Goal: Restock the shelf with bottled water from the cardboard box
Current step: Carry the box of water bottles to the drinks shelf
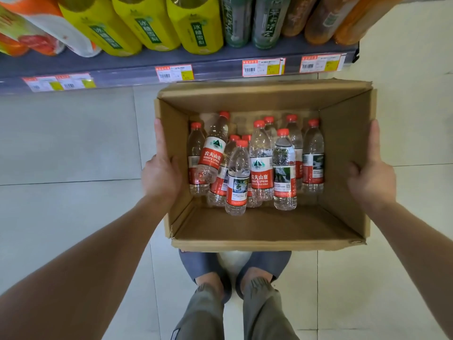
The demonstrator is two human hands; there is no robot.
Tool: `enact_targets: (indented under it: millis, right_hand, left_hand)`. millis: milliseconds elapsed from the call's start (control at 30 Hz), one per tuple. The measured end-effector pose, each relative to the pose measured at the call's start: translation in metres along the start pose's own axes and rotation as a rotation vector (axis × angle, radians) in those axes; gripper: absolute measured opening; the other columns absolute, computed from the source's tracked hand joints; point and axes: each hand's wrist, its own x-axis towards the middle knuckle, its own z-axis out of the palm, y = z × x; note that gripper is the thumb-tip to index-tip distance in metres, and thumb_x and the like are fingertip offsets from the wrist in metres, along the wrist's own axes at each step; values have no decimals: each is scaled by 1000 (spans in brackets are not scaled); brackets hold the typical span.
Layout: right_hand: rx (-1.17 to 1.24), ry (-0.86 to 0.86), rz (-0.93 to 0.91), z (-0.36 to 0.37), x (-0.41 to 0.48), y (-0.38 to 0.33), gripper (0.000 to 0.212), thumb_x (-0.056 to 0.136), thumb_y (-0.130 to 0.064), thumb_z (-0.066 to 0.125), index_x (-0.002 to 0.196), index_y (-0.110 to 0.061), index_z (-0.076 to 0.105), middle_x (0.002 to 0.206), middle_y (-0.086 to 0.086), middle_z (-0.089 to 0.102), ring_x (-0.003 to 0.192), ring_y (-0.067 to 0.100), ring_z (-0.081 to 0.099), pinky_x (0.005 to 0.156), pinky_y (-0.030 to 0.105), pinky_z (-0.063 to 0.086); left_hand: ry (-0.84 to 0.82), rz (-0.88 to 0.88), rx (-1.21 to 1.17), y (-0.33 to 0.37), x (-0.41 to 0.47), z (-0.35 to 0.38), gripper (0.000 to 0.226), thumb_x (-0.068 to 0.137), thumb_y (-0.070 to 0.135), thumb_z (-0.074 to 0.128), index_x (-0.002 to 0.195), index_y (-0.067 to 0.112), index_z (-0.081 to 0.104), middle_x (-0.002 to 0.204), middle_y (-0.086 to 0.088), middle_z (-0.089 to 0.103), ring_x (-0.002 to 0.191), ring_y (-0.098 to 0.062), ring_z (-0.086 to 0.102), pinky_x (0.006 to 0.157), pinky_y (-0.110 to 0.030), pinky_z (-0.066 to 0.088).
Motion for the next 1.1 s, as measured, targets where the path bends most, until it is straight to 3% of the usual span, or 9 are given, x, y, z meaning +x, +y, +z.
enact_targets:
  millis: [67, 167, 267, 367, 433, 567, 767, 900, 1100]
  right_hand:
    - [13, 8, 13, -3, -2, -3, 105, 101, -7, 59, 155, -58, -16, 68, 4, 50, 53, 11, 41, 69, 35, 42]
    - [43, 33, 4, -7, -7, -5, 104, 101, -7, 58, 156, -58, -14, 80, 9, 54, 53, 12, 42, 72, 36, 47]
    - [77, 45, 2, -13, -16, -6, 102, 101, -7, 56, 155, -60, -12, 88, 12, 59, 59, 26, 50, 81, 47, 56]
    - [96, 54, -8, -19, -29, -10, 102, 99, -5, 56, 155, -59, -10, 102, 21, 70, 73, 35, 57, 87, 51, 57]
    - [88, 52, -17, -25, -38, -16, 102, 98, -3, 55, 157, -56, -9, 105, 24, 72, 72, 31, 53, 87, 49, 56]
    - [88, 46, -14, -41, -63, -32, 103, 99, -3, 56, 157, -57, -10, 108, 23, 72, 70, 27, 51, 88, 49, 56]
    - [106, 64, -57, -75, -110, -68, 111, 100, -7, 62, 149, -69, -16, 89, 3, 57, 57, 9, 49, 77, 47, 60]
    - [101, 43, -75, -103, -150, -102, 113, 98, -4, 62, 150, -67, -15, 73, -2, 53, 53, 17, 56, 67, 43, 61]
    - [91, -3, -74, -150, -224, -153, 116, 95, -2, 63, 150, -67, -15, 60, -13, 52, 52, 12, 54, 62, 30, 47]
  left_hand:
    - [-11, -5, -12, 1, 0, -4, 96, 107, 18, 55, 163, 44, -19, 61, 4, 44, 52, -15, 47, 60, -34, 46]
    - [3, -9, -31, -1, -1, -10, 96, 107, 18, 56, 163, 47, -17, 59, 0, 48, 50, -16, 49, 47, -24, 32]
    - [27, 8, -12, -2, -4, -18, 97, 106, 17, 56, 163, 49, -16, 58, 1, 46, 48, -14, 45, 45, -21, 25]
    - [21, 36, -14, -2, -6, -33, 97, 105, 14, 57, 164, 47, -13, 60, 4, 43, 51, -12, 43, 56, -31, 40]
    - [-6, 36, -17, -1, -7, -46, 98, 105, 13, 58, 164, 48, -13, 60, 1, 44, 52, -14, 44, 64, -37, 43]
    - [-7, 28, -4, -11, -18, -82, 101, 103, 14, 60, 164, 49, -13, 57, 1, 40, 49, -15, 38, 66, -42, 46]
    - [13, 5, -28, -39, -50, -148, 102, 103, 14, 60, 164, 49, -13, 52, 1, 39, 44, -17, 38, 60, -36, 41]
    - [-31, -9, -57, -56, -72, -205, 101, 103, 13, 59, 166, 45, -13, 66, -24, 65, 58, -42, 60, 63, -47, 52]
    - [-47, -36, -91, -86, -111, -302, 102, 102, 12, 57, 164, 49, -14, 63, -15, 59, 51, -30, 49, 62, -41, 49]
